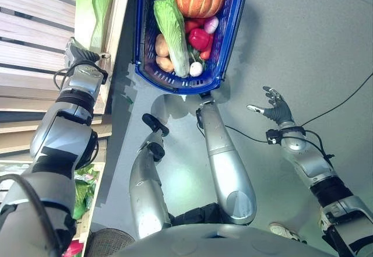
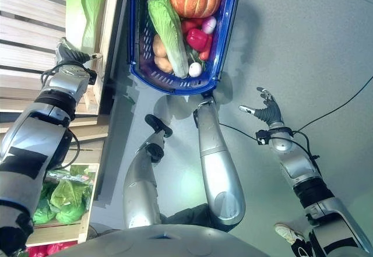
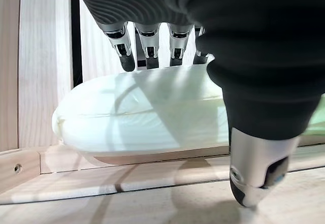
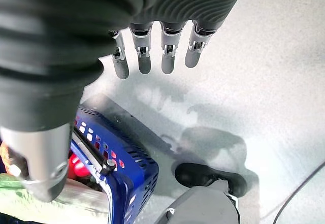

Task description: Pick up fruits and vegetables into the basket

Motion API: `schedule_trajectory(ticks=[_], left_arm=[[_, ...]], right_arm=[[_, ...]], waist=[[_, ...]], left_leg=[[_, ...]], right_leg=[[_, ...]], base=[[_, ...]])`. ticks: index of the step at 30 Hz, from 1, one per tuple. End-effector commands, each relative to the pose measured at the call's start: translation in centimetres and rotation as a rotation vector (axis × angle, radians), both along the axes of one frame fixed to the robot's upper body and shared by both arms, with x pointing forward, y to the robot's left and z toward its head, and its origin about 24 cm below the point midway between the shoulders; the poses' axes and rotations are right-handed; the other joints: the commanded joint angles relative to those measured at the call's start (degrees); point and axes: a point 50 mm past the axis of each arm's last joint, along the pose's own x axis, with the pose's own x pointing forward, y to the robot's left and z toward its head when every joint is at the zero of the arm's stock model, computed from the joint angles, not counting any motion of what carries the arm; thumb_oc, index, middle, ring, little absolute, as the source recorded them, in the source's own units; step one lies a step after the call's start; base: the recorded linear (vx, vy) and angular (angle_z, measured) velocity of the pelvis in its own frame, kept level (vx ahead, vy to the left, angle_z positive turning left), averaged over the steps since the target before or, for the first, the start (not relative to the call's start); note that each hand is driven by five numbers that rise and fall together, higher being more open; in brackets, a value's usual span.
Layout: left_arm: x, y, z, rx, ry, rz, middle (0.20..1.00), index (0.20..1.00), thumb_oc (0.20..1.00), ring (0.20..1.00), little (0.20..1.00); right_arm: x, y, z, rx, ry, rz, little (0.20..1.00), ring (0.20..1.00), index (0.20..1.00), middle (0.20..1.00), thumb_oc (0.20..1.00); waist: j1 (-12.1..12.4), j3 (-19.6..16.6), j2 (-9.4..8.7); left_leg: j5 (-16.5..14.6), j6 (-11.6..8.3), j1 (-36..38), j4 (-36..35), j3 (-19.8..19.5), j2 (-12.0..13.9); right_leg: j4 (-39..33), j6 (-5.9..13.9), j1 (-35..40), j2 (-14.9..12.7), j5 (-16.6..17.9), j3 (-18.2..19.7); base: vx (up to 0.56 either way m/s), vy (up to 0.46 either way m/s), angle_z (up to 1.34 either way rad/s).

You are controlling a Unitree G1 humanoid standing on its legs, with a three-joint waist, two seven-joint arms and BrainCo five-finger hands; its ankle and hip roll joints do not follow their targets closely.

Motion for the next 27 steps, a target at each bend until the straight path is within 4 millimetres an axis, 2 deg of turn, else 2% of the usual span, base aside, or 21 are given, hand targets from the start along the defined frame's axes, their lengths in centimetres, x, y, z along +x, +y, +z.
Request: schedule_trajectory(ticks=[1, 13, 22, 23, 24, 25, 26, 27], left_arm=[[-1.8, 1.9, -3.6, -0.019, 0.170, 0.085, 1.000, 1.000, 1.000, 1.000, 1.000], [-1.9, 1.9, -3.6, -0.147, 0.180, 0.131, 1.000, 1.000, 1.000, 1.000, 1.000], [-1.7, 0.6, -5.0, -0.245, 0.283, 0.024, 1.000, 1.000, 1.000, 1.000, 1.000], [-1.7, 0.4, -5.1, -0.250, 0.302, 0.007, 0.827, 0.827, 0.827, 0.827, 0.827], [-1.6, 0.3, -5.2, -0.254, 0.313, -0.005, 0.539, 0.539, 0.539, 0.539, 0.539], [-1.6, 0.1, -5.3, -0.256, 0.321, -0.012, 0.404, 0.404, 0.404, 0.404, 0.404], [-1.6, 0.0, -5.4, -0.249, 0.325, -0.018, 0.200, 0.200, 0.200, 0.200, 0.200], [-1.5, -0.1, -5.4, -0.242, 0.324, -0.022, 0.200, 0.200, 0.200, 0.200, 0.200]], right_arm=[[-0.4, 0.6, -1.5, 0.067, 0.020, 0.006, 1.000, 1.000, 1.000, 1.000, 1.000], [0.3, 0.6, -2.2, 0.134, 0.027, 0.002, 1.000, 1.000, 1.000, 1.000, 1.000], [0.8, 0.6, -2.1, 0.168, 0.016, 0.002, 1.000, 1.000, 1.000, 1.000, 1.000], [0.9, 0.6, -2.0, 0.171, 0.012, 0.003, 1.000, 1.000, 1.000, 1.000, 1.000], [1.0, 0.6, -1.9, 0.173, 0.008, 0.005, 1.000, 1.000, 1.000, 1.000, 1.000], [1.0, 0.6, -1.8, 0.174, 0.004, 0.007, 1.000, 1.000, 1.000, 1.000, 1.000], [1.1, 0.6, -1.7, 0.174, 0.000, 0.009, 1.000, 1.000, 1.000, 1.000, 1.000], [1.1, 0.6, -1.6, 0.174, -0.004, 0.010, 1.000, 1.000, 1.000, 1.000, 1.000]], waist=[[-0.5, -2.7, -3.49], [0.1, -2.7, -4.54], [0.6, -2.7, -5.06], [0.6, -2.7, -5.12], [0.6, -2.7, -5.15], [0.6, -2.7, -5.18], [0.6, -2.7, -5.21], [0.6, -2.7, -5.22]], left_leg=[[-7.0, 0.83, -5.0, 10.2, 0.0, 1.1], [-7.2, 0.54, -8.9, 11.9, -1.3, 1.7], [-7.5, 0.79, -10.6, 12.6, -2.0, 1.7], [-7.6, 0.81, -10.8, 12.7, -2.1, 1.7], [-7.6, 0.79, -10.9, 12.7, -2.1, 1.7], [-7.5, 0.75, -10.9, 12.6, -2.1, 1.7], [-7.5, 0.76, -10.9, 12.6, -2.1, 1.7], [-7.6, 0.79, -10.9, 12.6, -2.1, 1.6]], right_leg=[[0.2, 0.99, -0.4, 1.5, -2.7, 0.1], [0.8, 0.83, -3.1, 1.8, -2.3, -0.6], [1.2, 0.75, -4.4, 2.0, -2.1, -1.2], [1.2, 0.74, -4.6, 2.1, -2.1, -1.2], [1.2, 0.73, -4.6, 2.1, -2.1, -1.2], [1.1, 0.73, -4.6, 2.1, -2.0, -1.3], [1.1, 0.71, -4.6, 2.1, -2.0, -1.3], [1.1, 0.70, -4.6, 2.2, -2.0, -1.3]], base=[[0.00, 0.000, 0.00], [-0.01, -0.020, 0.00], [-0.01, -0.016, 0.00], [0.00, 0.000, 0.00], [0.00, 0.000, 0.00], [-0.01, 0.011, -0.05], [-0.01, 0.010, -0.09], [-0.01, 0.011, -0.08]])
